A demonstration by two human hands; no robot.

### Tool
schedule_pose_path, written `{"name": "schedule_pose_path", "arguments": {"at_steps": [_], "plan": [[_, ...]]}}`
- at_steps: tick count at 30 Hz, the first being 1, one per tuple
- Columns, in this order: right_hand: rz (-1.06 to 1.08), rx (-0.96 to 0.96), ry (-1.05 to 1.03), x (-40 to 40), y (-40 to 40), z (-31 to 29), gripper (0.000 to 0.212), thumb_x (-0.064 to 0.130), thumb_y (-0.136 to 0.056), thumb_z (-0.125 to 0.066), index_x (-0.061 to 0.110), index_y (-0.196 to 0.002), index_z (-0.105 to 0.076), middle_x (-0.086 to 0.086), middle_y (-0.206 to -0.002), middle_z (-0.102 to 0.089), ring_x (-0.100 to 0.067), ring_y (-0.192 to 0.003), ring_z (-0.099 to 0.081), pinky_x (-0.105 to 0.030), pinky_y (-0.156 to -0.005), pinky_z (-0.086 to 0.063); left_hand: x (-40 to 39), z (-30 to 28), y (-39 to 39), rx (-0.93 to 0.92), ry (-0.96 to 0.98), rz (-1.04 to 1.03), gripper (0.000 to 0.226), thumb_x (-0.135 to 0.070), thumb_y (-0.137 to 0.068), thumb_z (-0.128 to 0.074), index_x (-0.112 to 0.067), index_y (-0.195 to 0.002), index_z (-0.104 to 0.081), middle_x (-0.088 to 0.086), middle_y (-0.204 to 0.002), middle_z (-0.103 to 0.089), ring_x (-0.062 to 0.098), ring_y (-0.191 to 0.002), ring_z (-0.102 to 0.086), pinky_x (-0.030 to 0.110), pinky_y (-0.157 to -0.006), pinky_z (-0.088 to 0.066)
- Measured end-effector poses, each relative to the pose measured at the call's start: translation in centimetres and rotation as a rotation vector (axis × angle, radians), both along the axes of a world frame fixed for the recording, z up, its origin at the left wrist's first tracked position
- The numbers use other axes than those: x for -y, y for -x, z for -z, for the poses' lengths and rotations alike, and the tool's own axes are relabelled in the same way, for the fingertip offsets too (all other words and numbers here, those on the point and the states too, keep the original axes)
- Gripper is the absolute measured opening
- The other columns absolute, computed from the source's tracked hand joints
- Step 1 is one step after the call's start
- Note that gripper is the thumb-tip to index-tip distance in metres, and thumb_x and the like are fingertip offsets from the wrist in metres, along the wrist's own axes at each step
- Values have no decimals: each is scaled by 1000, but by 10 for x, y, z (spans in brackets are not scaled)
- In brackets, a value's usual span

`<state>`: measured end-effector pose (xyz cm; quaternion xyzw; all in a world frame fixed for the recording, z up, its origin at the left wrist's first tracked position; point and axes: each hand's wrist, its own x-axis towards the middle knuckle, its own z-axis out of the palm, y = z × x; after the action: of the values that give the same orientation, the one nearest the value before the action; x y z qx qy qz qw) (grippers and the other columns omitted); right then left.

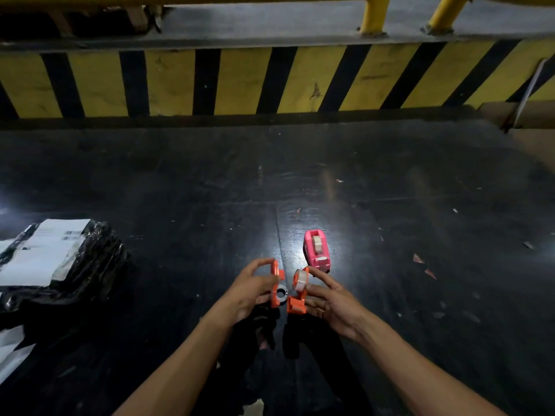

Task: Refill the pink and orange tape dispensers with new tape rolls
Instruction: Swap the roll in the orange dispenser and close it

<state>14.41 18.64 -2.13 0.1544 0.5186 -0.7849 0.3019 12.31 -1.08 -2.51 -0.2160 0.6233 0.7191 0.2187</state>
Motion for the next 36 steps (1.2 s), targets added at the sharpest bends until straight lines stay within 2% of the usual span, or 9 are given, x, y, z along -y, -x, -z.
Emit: {"name": "schedule_pose_path", "arguments": {"at_steps": [4,6,12,18,21,24,28,32,36], "plan": [[-19,-7,17,2,-2,-3,48,2,-87,-63,25,-128,-56,-16,-93,-76,-18,-70,-72,-33,-75,-53,-2,-10,-14,11,-132,98,48,-1,-85,-72,-20,-127,-58,30,-115,-70,34,-98,-69,43,-90,-57],[-32,-11,23,2,-3,-4,47,2,-87,-63,26,-127,-56,-19,-101,-74,-21,-79,-73,-33,-75,-55,-2,-7,-15,23,-148,91,49,-2,-85,-73,-20,-128,-58,28,-117,-70,38,-105,-69,47,-97,-54],[-52,-17,12,-1,-3,-5,45,4,-89,-62,24,-129,-55,-18,-105,-74,-23,-86,-73,-32,-75,-58,-1,-4,-14,15,-173,67,49,-1,-86,-71,-20,-130,-59,25,-118,-71,40,-114,-66,43,-91,-58],[-67,-37,3,-3,-2,-2,48,7,-88,-64,24,-132,-54,-19,-113,-71,-26,-98,-71,-46,-103,-45,0,-7,-16,-11,-226,59,48,1,-85,-71,-19,-128,-63,26,-125,-66,31,-100,-71,35,-74,-61],[-54,-48,-1,-2,-2,-2,48,5,-87,-64,23,-131,-54,-20,-110,-72,-25,-92,-72,-42,-96,-51,0,-9,-18,-1,-223,54,48,1,-87,-70,-20,-129,-62,24,-122,-69,27,-95,-73,32,-71,-61],[-57,-46,2,-1,-3,-4,49,4,-88,-63,23,-132,-54,-20,-110,-72,-25,-90,-72,-33,-79,-58,1,-9,-19,12,-198,62,47,-3,-86,-72,-23,-128,-63,19,-120,-72,25,-97,-74,32,-72,-60],[-65,-40,6,-1,-3,-4,49,4,-88,-63,22,-133,-53,-22,-111,-71,-26,-92,-72,-36,-85,-57,3,-8,-20,27,-217,72,47,-3,-87,-71,-24,-129,-63,20,-121,-71,30,-108,-71,35,-76,-60],[-67,-35,-8,1,-4,-5,47,5,-89,-63,21,-132,-54,-15,-101,-75,-20,-82,-74,-28,-70,-57,5,-10,-21,27,-253,79,46,0,-88,-68,-22,-129,-64,25,-126,-67,29,-102,-70,38,-76,-60],[-67,-51,17,2,-5,-5,47,6,-88,-63,21,-132,-54,-16,-101,-75,-19,-80,-73,-30,-73,-57,6,-9,-20,45,-255,82,47,-2,-88,-70,-23,-130,-63,22,-117,-72,30,-102,-73,39,-76,-60]]}}
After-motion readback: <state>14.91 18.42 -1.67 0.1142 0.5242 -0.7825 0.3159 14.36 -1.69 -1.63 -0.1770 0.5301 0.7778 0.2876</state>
